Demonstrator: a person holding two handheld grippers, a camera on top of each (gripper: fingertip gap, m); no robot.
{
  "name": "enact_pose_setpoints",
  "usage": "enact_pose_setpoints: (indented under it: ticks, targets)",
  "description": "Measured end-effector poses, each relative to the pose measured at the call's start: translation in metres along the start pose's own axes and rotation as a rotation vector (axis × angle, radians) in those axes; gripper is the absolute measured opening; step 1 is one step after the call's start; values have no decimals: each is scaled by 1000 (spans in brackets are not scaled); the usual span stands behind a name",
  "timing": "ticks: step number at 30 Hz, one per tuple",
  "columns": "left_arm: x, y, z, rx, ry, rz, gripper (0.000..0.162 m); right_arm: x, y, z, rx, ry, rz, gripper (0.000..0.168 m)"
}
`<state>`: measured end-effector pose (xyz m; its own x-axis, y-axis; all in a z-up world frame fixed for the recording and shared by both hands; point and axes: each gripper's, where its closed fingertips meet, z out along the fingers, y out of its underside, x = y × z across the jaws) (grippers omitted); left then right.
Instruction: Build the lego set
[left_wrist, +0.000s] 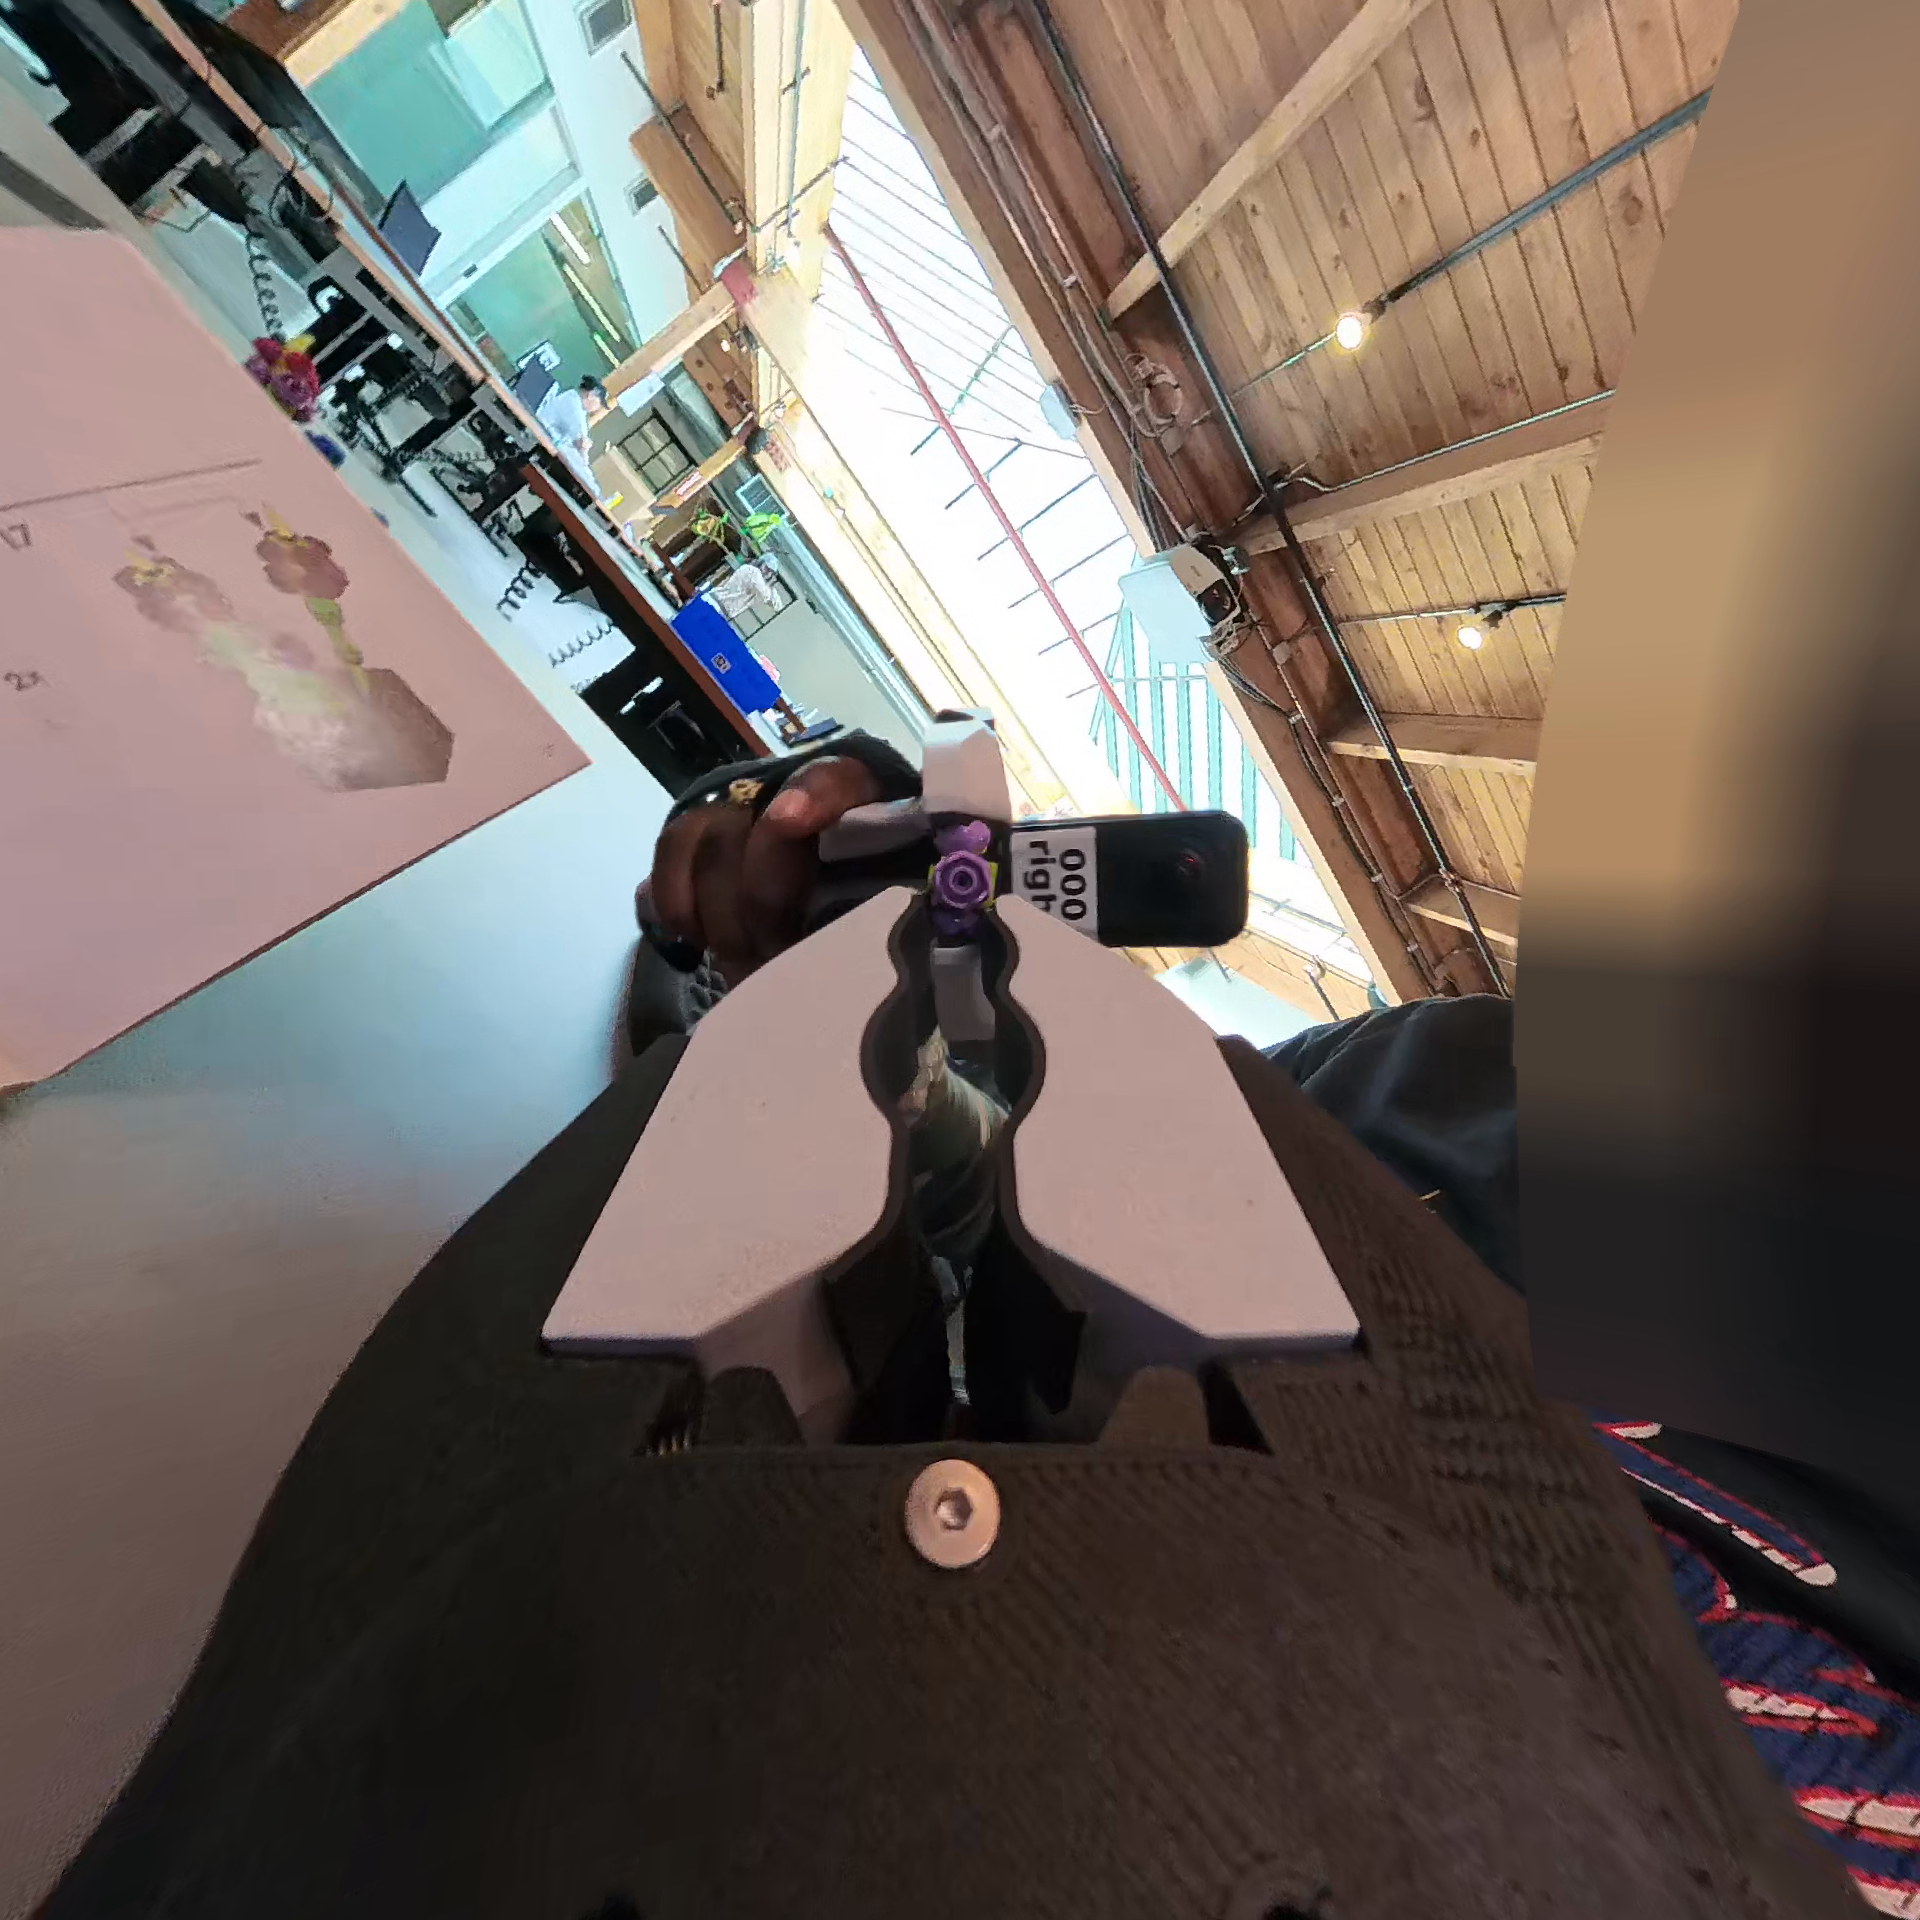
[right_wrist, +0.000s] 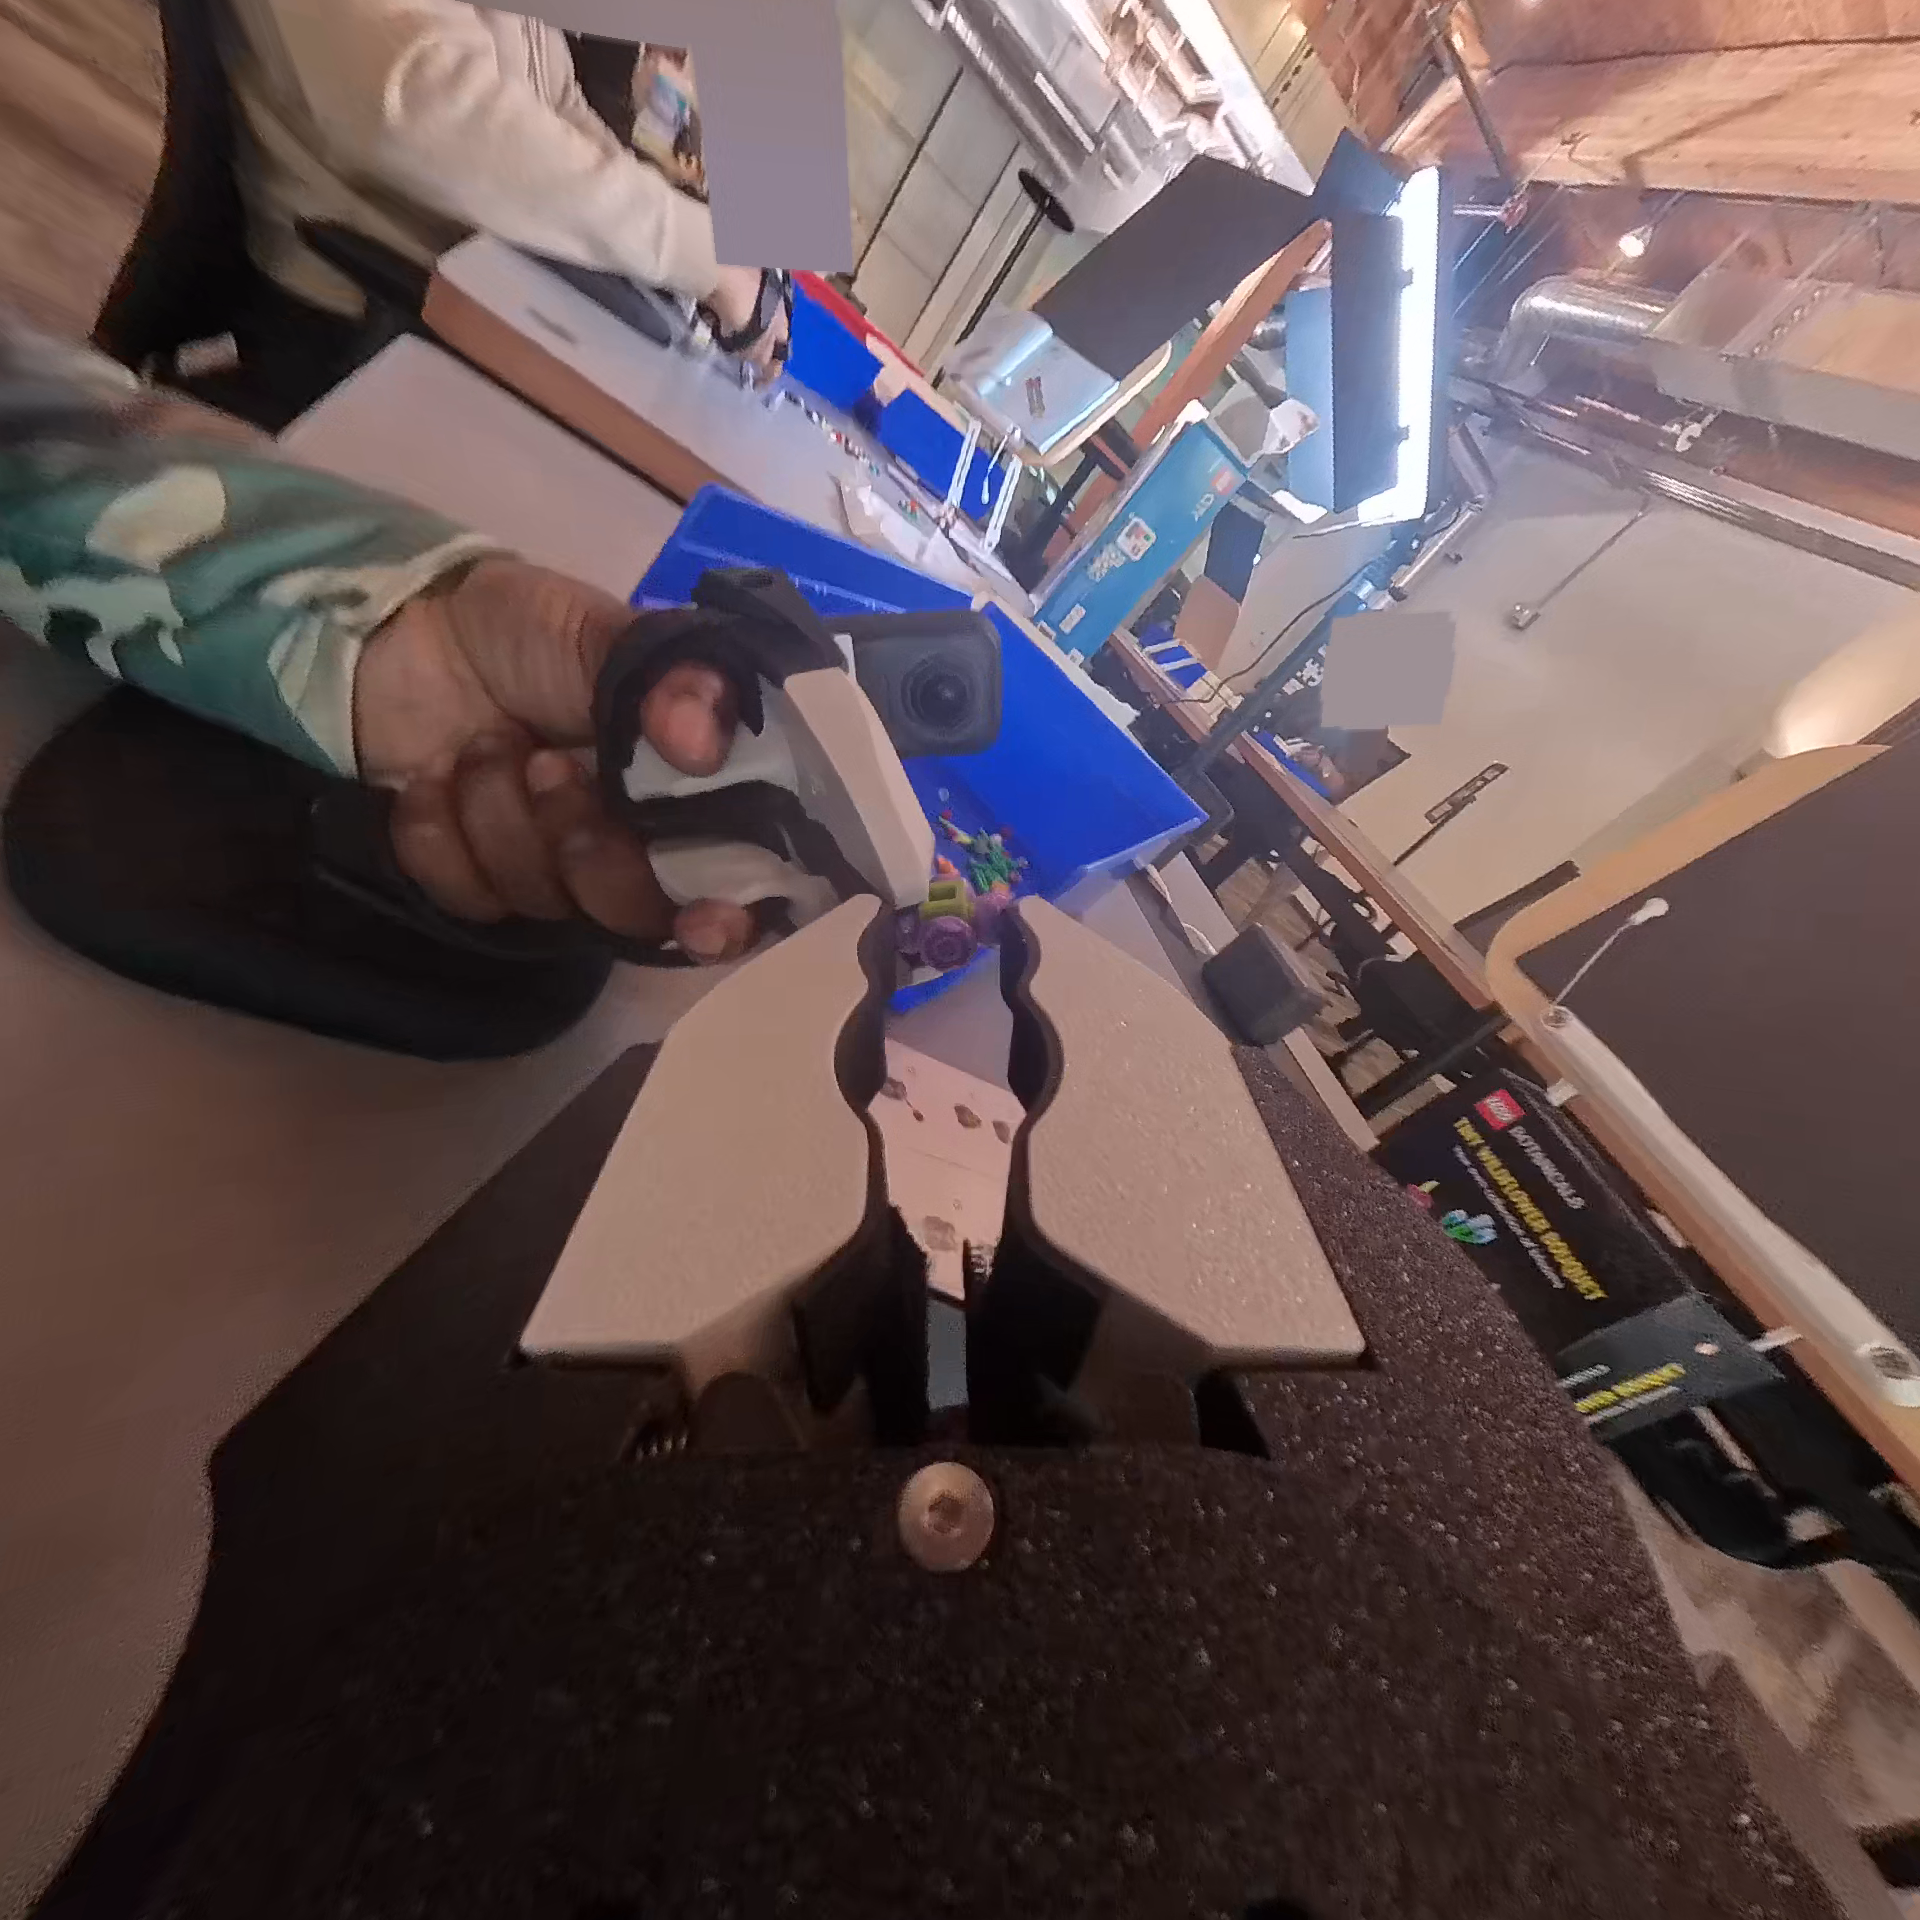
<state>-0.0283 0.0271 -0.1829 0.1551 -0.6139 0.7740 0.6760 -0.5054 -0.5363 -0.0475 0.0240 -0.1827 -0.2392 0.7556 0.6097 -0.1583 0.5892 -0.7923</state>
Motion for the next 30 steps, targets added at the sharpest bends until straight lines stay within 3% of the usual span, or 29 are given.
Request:
enact_pose_setpoints:
  ticks: [7, 13, 16, 18, 21, 23, 25, 30]
  targets:
    - [-15, 8, 1, -72, -62, -92, 9, -7, 15, -4, -104, -12, -139, 19]
    - [-19, 11, 1, -96, -69, -138, 9, -8, 20, -5, -109, -31, -33, 19]
    - [-12, 8, 4, -87, -22, -107, 10, -4, 11, -4, -21, -40, 113, 19]
    - [-3, 2, 4, -63, 58, -86, 38, 0, 3, -3, 41, -43, 217, 19]
    - [15, -22, -8, 91, 198, -71, 46, 5, -4, -5, 102, -44, 311, 19]
    - [19, -32, -15, 154, 164, 63, 46, 8, -7, -8, 136, -44, 360, 19]
    - [21, -32, -15, 156, 57, 313, 45, 12, -10, -11, 170, -50, 421, 19]
    - [19, -36, -12, 151, -424, 1291, 45, 28, -10, -16, 281, -57, 720, 18]
